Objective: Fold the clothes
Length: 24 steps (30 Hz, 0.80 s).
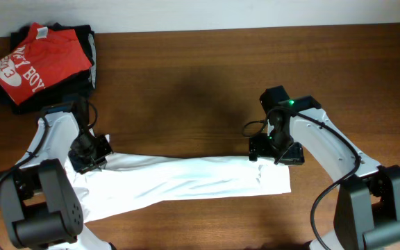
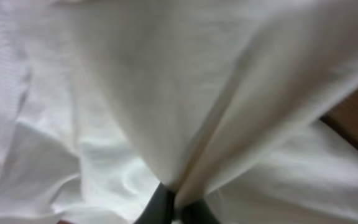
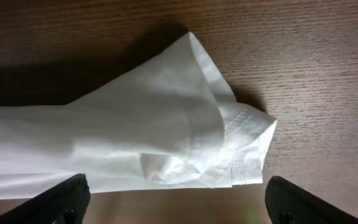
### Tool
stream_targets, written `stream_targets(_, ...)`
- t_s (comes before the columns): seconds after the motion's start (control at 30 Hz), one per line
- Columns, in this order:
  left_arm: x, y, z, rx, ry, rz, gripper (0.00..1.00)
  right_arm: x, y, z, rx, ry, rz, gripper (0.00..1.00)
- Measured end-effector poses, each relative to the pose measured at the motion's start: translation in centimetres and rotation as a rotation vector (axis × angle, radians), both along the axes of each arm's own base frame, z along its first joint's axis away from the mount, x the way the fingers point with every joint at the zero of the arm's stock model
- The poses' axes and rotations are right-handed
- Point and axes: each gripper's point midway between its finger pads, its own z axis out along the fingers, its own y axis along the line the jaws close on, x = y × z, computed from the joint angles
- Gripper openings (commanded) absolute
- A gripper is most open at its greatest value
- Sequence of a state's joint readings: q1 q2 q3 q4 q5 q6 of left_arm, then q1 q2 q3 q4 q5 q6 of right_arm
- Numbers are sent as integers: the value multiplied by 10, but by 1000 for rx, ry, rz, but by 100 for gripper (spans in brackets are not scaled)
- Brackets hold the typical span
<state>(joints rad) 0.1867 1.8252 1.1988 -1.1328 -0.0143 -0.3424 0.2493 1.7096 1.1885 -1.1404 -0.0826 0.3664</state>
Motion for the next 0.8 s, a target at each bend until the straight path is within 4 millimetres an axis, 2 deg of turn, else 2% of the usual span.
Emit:
stream_targets(0.03, -4, 6, 1, 30, 16, 16, 45, 2, 0, 0, 2, -8, 0, 94)
stream_targets(0.17, -16, 29, 6, 86, 57, 79, 47, 3, 1, -1, 4, -15, 0, 94)
stream_targets(0.37, -23, 67, 41, 123, 84, 222, 48, 2, 1, -2, 3, -10, 0, 94)
stream_targets(0.47, -21, 71, 44, 127, 74, 242, 42, 2, 1, -2, 3, -11, 0, 97)
stream_targets(0.5, -13, 68, 43, 104, 37, 252, 48, 2, 1, -2, 3, -12, 0, 98)
stream_targets(0.53, -7, 64, 43, 82, 10, 248, 81, 3, 1, -2, 4, -14, 0, 98)
stream_targets(0.57, 10, 56, 46, 37, -70, 225, 82, 4, 1, -2, 5, -18, 0, 98)
stream_targets(0.6, 23, 40, 53, -4, -130, 176, 82, 4, 1, -2, 6, -19, 0, 98)
stream_targets(0.7, 46, -2, 56, -55, -197, 47, 78, 3, 3, -2, 18, -15, -2, 98)
stream_targets(0.8, 46, -7, 37, -44, -139, 48, 69, -3, 2, -2, 14, 11, -2, 98)
